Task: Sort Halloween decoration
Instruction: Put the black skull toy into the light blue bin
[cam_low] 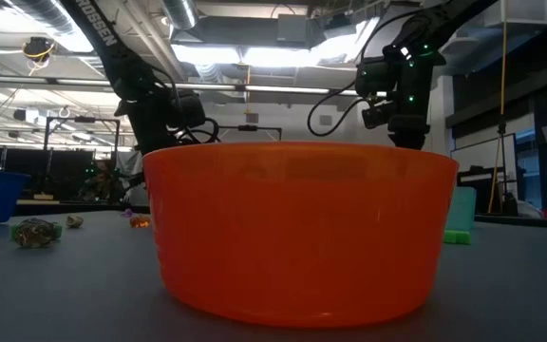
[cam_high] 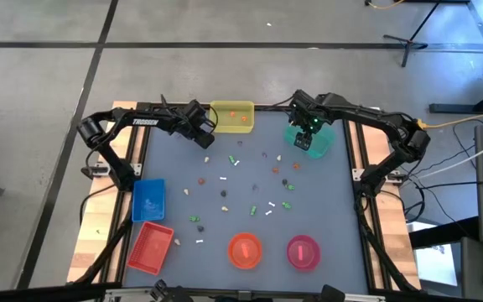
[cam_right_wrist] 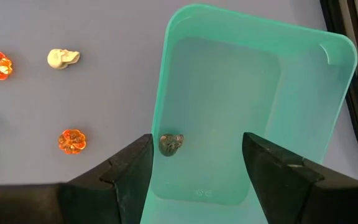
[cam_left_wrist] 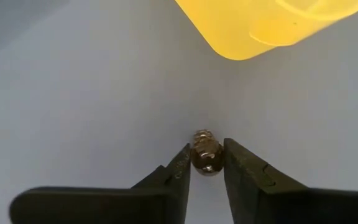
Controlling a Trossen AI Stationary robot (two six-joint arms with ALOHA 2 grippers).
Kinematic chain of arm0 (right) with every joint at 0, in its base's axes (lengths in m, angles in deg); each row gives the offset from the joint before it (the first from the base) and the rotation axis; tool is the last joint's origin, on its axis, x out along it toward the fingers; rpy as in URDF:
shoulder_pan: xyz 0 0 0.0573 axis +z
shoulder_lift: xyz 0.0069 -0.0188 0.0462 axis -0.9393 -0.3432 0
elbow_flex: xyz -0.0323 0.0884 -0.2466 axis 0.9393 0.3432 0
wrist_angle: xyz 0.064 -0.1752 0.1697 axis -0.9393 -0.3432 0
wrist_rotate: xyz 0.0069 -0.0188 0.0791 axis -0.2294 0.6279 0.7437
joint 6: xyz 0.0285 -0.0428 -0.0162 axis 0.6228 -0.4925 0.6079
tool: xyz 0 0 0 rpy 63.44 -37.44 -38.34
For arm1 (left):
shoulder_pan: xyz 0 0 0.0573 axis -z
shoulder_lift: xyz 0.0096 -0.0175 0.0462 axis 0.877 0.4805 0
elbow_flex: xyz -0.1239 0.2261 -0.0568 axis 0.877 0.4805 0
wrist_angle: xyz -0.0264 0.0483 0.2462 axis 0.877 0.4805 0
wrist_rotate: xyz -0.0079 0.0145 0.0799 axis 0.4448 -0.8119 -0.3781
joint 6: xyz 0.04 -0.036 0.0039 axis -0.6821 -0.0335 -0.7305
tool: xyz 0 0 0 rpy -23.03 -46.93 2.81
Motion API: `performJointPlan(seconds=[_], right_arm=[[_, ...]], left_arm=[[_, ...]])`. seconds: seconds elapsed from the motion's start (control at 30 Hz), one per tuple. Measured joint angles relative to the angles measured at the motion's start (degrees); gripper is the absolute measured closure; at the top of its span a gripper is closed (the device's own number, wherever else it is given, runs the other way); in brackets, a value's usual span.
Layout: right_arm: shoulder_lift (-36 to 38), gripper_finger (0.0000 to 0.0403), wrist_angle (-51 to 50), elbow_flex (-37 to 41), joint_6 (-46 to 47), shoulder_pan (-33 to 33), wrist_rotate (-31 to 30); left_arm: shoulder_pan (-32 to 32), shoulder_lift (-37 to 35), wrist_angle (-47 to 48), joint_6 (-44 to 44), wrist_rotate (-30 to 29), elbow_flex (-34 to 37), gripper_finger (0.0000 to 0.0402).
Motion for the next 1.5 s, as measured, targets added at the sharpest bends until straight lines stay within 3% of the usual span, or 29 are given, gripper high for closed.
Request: performJointPlan(seconds=[0.6, 1.17, 1.33, 1.5], right_arm=[[0.0, 0.0157, 0.0, 0.0, 0.0, 0.0, 0.0], [0.0, 0.0157, -0.6, 0.0, -0.2, 0.0, -4.7], [0.0, 0.0157, -1.2, -0.6, -0.5, 0.0, -4.7], [0.0, 0.0157, -3.2, -4.4, -0.5, 0.0, -4.7]], left_arm=[[0.0, 0.0, 0.0, 0.0, 0.6, 0.0, 0.0354], [4.5, -7.6, -0.6, 1.7, 14.4, 0.0, 0.0354], [8.3, -8.9, -8.2, 5.1, 13.5, 0.0, 0.0354], [13.6, -8.9, -22.3, 7.0, 7.2, 0.0, 0.0354]])
